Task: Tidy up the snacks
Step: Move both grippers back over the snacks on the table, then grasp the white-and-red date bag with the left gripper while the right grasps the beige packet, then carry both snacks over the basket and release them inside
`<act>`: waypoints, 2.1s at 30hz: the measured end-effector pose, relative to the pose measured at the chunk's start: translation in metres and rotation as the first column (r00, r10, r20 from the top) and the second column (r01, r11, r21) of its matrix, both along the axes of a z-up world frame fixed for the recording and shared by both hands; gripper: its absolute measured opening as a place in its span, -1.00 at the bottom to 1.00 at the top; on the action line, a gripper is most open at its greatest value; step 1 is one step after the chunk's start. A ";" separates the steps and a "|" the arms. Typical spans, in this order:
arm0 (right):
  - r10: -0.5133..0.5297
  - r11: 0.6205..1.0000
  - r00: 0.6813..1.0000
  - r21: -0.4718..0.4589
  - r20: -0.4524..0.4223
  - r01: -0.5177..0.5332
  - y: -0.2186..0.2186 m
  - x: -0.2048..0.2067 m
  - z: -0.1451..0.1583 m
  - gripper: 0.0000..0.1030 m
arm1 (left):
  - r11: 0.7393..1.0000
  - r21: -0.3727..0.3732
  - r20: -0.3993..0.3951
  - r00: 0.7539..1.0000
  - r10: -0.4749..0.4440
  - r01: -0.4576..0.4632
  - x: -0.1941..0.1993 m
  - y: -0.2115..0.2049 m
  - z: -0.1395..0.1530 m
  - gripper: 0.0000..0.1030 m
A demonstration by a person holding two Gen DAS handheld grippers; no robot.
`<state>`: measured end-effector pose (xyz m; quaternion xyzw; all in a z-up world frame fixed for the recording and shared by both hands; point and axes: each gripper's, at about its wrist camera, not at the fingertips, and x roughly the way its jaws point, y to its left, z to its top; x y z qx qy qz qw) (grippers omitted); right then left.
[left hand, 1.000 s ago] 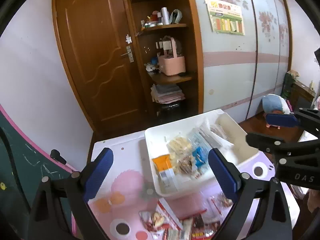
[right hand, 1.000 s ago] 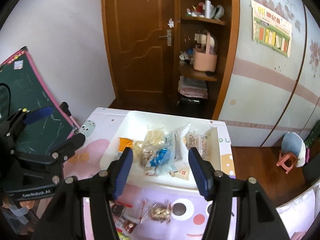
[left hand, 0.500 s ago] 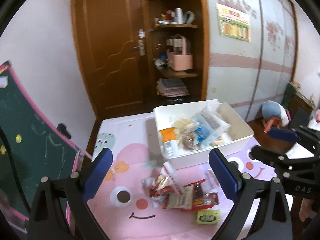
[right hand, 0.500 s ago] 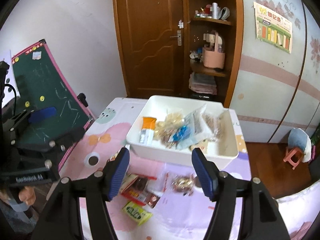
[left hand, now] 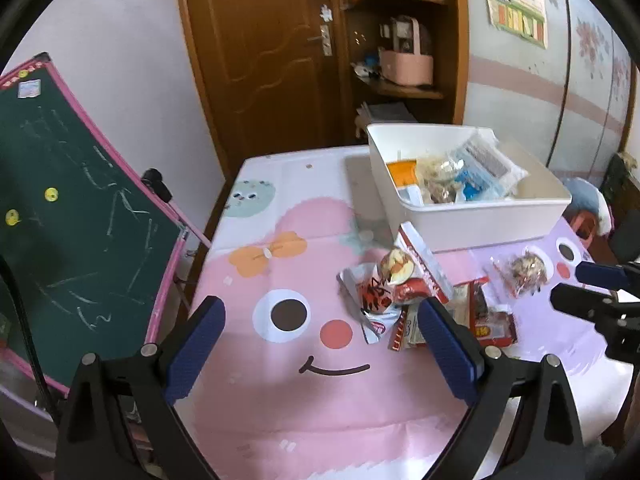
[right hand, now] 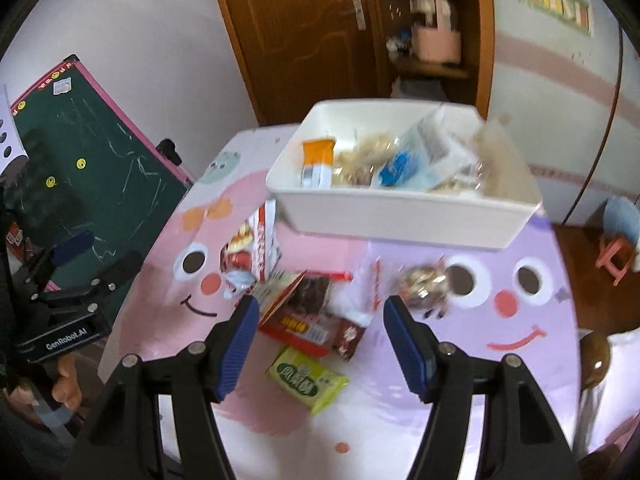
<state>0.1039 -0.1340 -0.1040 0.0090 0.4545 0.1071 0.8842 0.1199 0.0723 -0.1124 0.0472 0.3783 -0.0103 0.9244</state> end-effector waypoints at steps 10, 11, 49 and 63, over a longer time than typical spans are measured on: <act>0.046 0.997 0.993 0.071 -0.110 -0.038 0.028 0.031 -0.047 0.19 | 0.972 0.060 -0.068 0.973 -0.221 0.225 0.045 -0.020 -0.035 0.88; 0.047 0.996 0.991 0.079 -0.122 -0.038 0.030 0.035 -0.051 0.12 | 0.965 0.064 -0.083 0.965 -0.248 0.254 0.049 -0.023 -0.039 0.88; 0.128 0.986 0.986 0.121 -0.103 -0.115 0.033 0.047 -0.065 -0.88 | 0.977 -0.133 -0.306 0.931 -0.200 0.166 0.114 -0.013 -0.091 -0.06; 0.122 0.987 0.992 0.101 0.031 -0.125 0.031 0.003 -0.009 -0.88 | 0.968 -0.220 -0.240 0.955 -0.174 0.121 0.017 -0.030 -0.035 -0.06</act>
